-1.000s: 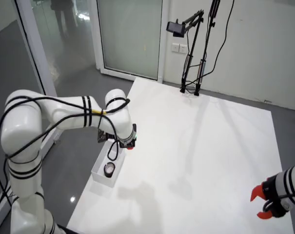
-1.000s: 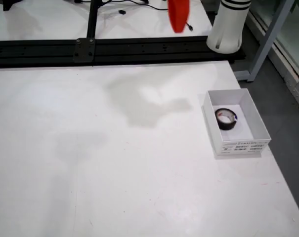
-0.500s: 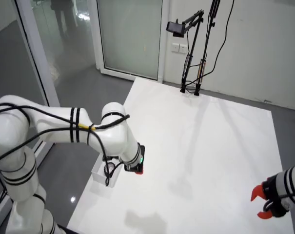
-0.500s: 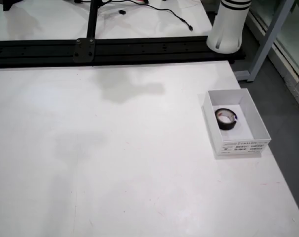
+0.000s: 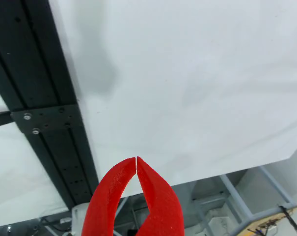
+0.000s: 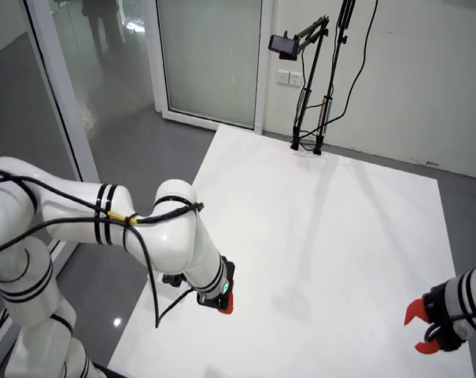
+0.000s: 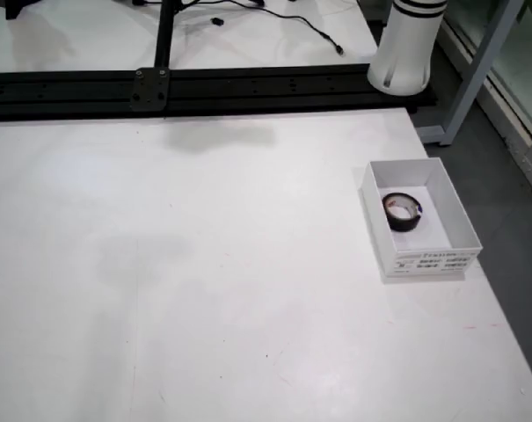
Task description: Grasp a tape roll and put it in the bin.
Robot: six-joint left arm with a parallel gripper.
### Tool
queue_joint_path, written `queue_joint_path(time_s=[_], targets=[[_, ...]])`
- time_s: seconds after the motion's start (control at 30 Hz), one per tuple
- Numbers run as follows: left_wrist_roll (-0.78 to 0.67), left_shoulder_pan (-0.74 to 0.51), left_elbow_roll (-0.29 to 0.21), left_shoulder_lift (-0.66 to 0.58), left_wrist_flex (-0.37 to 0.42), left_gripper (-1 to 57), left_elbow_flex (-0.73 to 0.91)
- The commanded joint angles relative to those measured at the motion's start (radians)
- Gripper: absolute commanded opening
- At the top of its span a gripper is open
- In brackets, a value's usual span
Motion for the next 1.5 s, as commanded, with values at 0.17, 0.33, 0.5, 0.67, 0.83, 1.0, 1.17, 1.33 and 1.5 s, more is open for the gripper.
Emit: queue_joint_path(time_s=[0.17, 0.33, 0.5, 0.67, 0.83, 1.0, 1.17, 1.33, 1.5], targets=[[0.0, -0.06, -0.033, -0.023, 0.062, -0.6, -0.001], [0.0, -0.029, -0.021, -0.023, 0.062, -0.4, -0.001], [0.0, 0.049, -0.013, -0.02, 0.062, -0.4, -0.001], [0.0, 0.153, 0.023, -0.02, 0.062, -0.4, -0.001], [0.0, 0.255, 0.054, -0.024, 0.062, -0.4, -0.001], [0.0, 0.311, 0.072, -0.03, 0.062, -0.4, -0.001], [0.0, 0.311, 0.08, -0.03, 0.062, -0.4, -0.001], [0.0, 0.255, 0.08, -0.027, 0.062, -0.4, -0.001], [0.0, 0.167, 0.079, -0.024, 0.062, -0.4, -0.001]])
